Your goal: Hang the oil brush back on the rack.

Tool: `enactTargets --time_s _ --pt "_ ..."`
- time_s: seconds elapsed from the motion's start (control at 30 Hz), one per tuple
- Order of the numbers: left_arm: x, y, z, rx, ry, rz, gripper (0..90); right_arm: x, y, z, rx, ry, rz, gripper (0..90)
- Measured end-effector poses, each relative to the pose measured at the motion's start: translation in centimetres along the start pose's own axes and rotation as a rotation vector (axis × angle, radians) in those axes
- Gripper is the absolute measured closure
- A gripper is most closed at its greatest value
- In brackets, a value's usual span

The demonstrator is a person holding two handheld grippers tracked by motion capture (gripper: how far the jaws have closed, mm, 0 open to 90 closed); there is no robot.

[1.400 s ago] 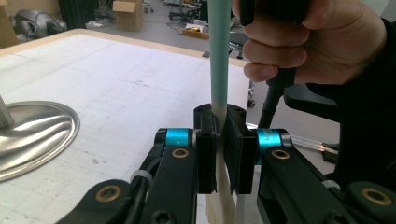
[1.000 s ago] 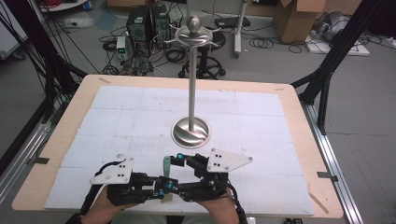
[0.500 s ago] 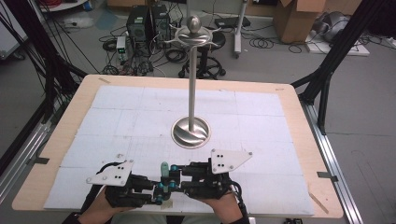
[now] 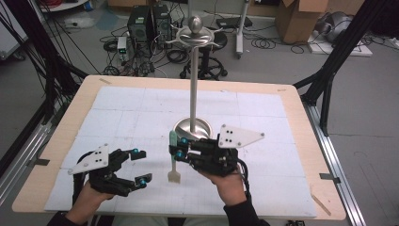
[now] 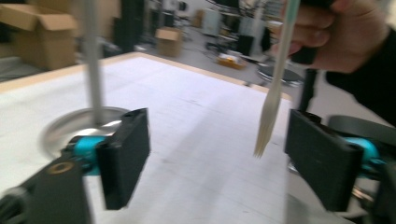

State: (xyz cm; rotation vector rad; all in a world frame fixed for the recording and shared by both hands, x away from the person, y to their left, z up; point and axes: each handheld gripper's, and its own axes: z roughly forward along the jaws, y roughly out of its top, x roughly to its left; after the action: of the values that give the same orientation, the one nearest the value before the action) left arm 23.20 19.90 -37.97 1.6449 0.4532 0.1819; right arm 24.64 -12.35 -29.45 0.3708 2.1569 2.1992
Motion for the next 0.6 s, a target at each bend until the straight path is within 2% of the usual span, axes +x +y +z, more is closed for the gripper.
enactTargets --time_s 0.03,0.1,0.13,0.17,0.2,0.23,0.43,0.47,0.5,0.6 --pt "0.4 -0.2 -0.4 -0.009 0.048 0.009 17.9 -0.5 0.6 0.1 0.001 0.006 -0.006 82.2" --pt "0.9 -0.4 -0.7 -0.016 0.076 0.014 17.9 -1.2 1.5 0.2 0.005 0.010 -0.013 82.2" --pt "0.9 -0.4 -0.7 -0.016 0.076 0.014 17.9 -1.2 1.5 0.2 0.005 0.010 -0.013 82.2" --pt "1.2 -0.6 -0.9 -0.013 0.098 0.019 17.8 -2.2 2.8 0.2 0.015 -0.011 -0.017 82.2" --pt "1.2 -0.6 -0.9 -0.013 0.098 0.019 17.9 -2.2 2.8 0.2 0.015 -0.011 -0.017 82.2" --pt "1.5 -0.7 -1.2 -0.011 0.108 0.012 17.9 -3.0 4.0 0.1 0.013 -0.022 -0.021 82.2" --pt "2.1 -0.9 -1.8 -0.029 0.126 -0.025 18.0 -5.1 7.5 -0.5 0.003 -0.042 -0.019 82.1" --pt "2.1 -0.9 -1.8 -0.029 0.126 -0.025 18.0 -5.1 7.5 -0.5 0.003 -0.042 -0.019 82.1" --pt "2.1 -0.9 -1.9 -0.032 0.124 -0.028 17.9 -5.7 8.5 -0.5 0.004 -0.049 -0.017 82.1" --pt "2.1 -0.9 -1.8 -0.027 0.125 -0.027 18.0 -6.6 9.6 -0.4 0.014 -0.060 -0.015 82.0"
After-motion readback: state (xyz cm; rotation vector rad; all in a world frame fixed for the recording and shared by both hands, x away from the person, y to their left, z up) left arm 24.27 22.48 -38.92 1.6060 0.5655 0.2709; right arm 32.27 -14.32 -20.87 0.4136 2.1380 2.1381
